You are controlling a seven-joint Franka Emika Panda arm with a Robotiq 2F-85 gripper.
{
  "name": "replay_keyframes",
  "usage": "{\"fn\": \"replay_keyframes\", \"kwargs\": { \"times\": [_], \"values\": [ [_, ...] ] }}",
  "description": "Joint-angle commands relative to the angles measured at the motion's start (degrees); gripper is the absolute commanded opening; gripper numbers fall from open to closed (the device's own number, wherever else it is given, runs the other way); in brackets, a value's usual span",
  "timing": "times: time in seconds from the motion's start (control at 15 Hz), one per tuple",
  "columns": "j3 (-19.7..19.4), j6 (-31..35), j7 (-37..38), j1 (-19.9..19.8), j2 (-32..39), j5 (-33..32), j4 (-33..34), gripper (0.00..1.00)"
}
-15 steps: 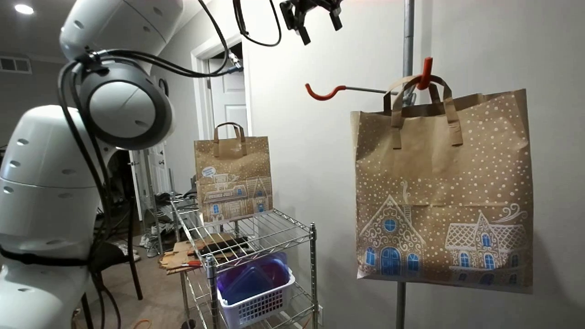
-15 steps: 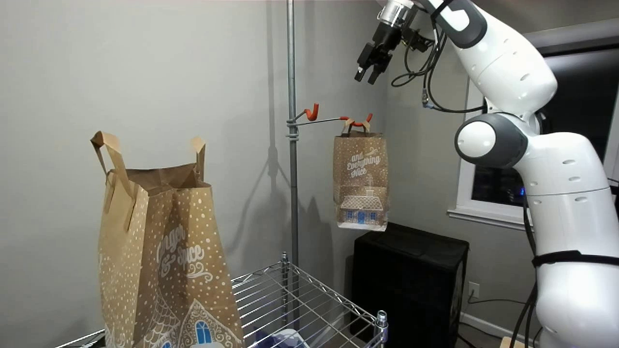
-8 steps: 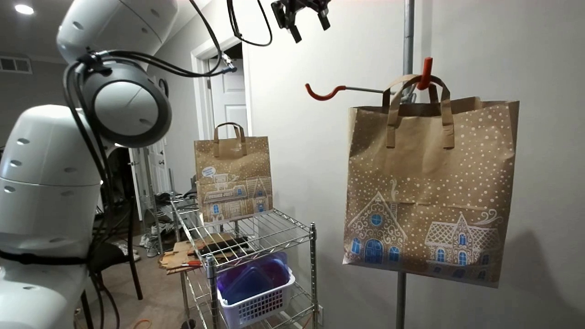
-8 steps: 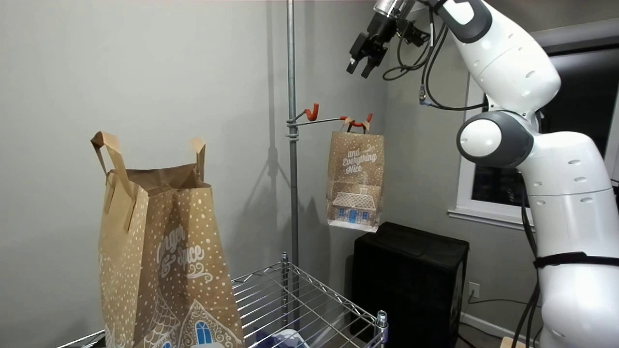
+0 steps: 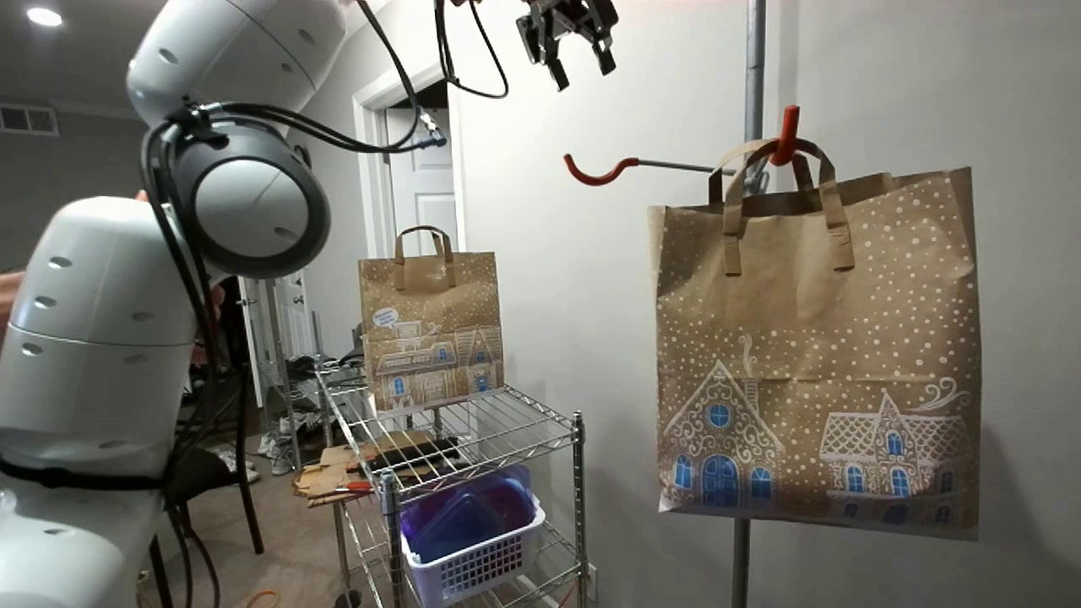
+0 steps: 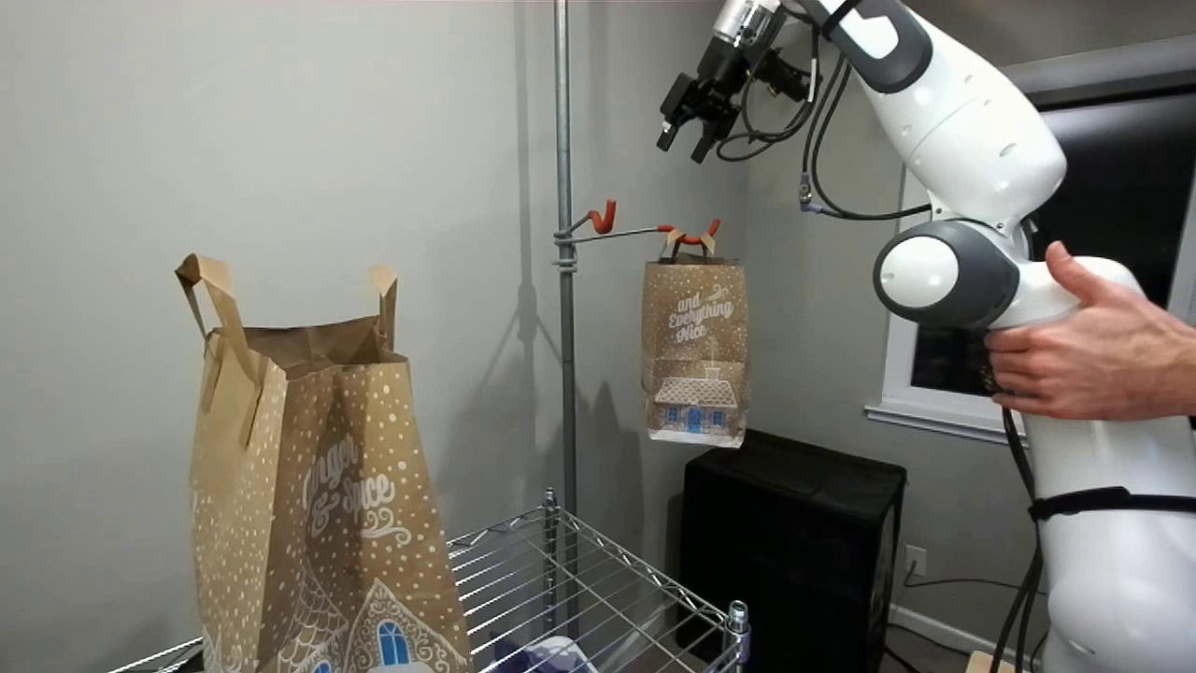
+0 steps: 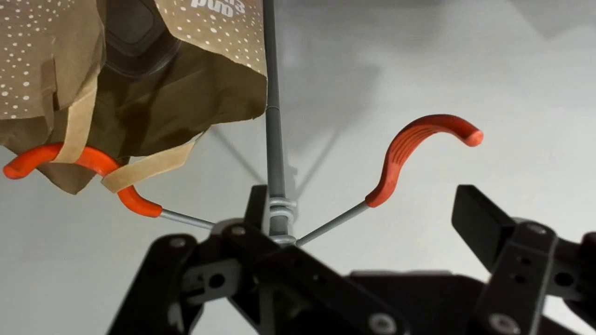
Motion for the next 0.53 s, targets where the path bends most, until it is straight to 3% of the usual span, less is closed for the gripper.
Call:
{"fn": "replay_keyframes", "kwargs": {
  "times": [0.0, 0.2, 0.27, 0.47],
  "values": [
    [-0.3, 1.4, 2.4, 0.9, 1.5, -2.0, -0.4, 1.0],
    [-0.3, 2.2, 1.3, 1.7, -0.5, -2.4, -4.6, 1.0],
    [0.1, -1.8, 1.5, 1.6, 3.2, -2.0, 2.6, 1.0],
    [0.5, -3.8, 1.0, 2.0, 2.3, -1.3, 2.3, 1.0]
  ]
}}
